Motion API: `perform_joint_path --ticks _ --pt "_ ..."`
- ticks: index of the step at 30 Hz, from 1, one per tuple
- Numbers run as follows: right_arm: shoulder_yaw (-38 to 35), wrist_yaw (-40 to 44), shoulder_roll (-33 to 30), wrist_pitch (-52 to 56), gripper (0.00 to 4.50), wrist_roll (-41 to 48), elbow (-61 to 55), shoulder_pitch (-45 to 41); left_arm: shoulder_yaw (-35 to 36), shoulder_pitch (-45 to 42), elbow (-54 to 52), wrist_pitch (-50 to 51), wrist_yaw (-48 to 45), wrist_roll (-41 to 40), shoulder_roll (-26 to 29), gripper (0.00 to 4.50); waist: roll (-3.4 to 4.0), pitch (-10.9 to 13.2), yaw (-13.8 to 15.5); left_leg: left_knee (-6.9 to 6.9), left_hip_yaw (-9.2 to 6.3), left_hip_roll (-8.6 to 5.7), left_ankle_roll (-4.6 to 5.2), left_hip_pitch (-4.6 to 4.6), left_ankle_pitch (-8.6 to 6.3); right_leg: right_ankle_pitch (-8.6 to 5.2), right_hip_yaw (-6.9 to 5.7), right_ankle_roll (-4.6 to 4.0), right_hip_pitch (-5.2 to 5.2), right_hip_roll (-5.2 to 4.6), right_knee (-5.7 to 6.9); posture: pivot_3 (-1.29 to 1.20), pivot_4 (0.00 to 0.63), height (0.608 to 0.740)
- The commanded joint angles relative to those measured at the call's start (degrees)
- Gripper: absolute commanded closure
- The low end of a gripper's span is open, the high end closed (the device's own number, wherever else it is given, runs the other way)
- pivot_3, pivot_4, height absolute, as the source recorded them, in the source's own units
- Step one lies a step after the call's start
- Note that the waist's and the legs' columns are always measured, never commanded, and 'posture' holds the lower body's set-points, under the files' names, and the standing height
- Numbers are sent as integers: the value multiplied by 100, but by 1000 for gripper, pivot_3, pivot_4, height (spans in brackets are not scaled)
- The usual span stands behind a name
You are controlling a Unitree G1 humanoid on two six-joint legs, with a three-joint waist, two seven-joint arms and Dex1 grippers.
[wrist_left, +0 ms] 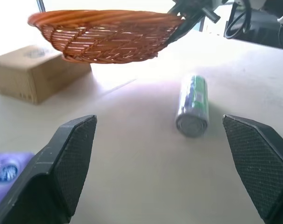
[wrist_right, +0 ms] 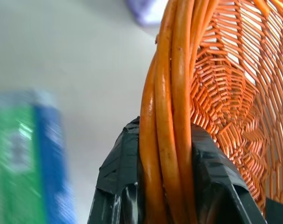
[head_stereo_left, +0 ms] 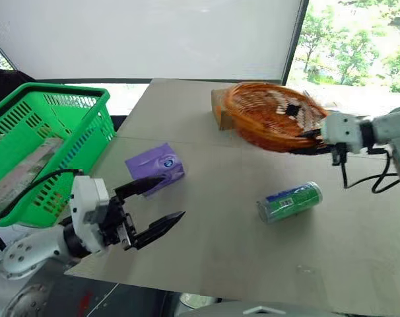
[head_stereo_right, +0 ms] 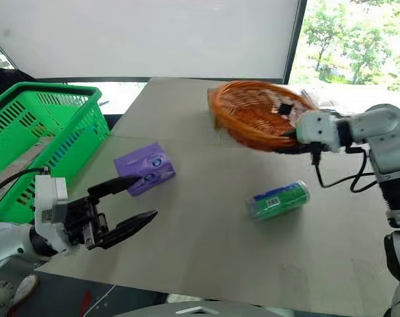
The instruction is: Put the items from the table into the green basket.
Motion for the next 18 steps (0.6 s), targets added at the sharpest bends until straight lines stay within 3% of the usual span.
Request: perform_joint_path --ticks 1,6,7,11,14,18 --pt "-520 -525 -469 -146 4034 -334 820 -138 -383 -563 148 33 142 7 14 0 -1 -1 29 1 8 -1 -2 0 1 1 5 0 -1 -1 0 209 0 740" --pt "-526 -1719 -793 -548 4034 -1164 2512 -362 -867 -1215 528 30 139 184 -13 0 2 -5 -230 -8 94 10 0 5 1 0 49 -5 -15 9 -1 159 0 740" --pt "-480 -2009 -797 -681 2988 -1340 2806 -394 -929 -1280 602 4 137 287 -12 0 3 -5 -274 -8 97 11 0 6 1 -3 51 -10 -14 8 -1 159 0 740" --pt "-276 -2633 -813 -1341 1270 -1865 3405 -401 -1016 -1503 937 5 337 618 -32 0 4 -7 -495 -10 113 13 1 13 1 -4 68 -11 -13 10 0 151 0 740" --pt "-501 -2011 -696 -915 27 -1363 3015 -449 -938 -1655 1188 168 819 1114 84 0 5 -7 -742 -10 140 24 1 24 1 7 94 -4 -13 22 10 151 0 740" --pt "-946 -892 -393 692 27 152 1245 -34 -982 -1687 1539 280 1391 2100 361 0 3 -8 -956 -10 146 37 10 43 -3 16 141 3 -11 41 35 156 0 740"
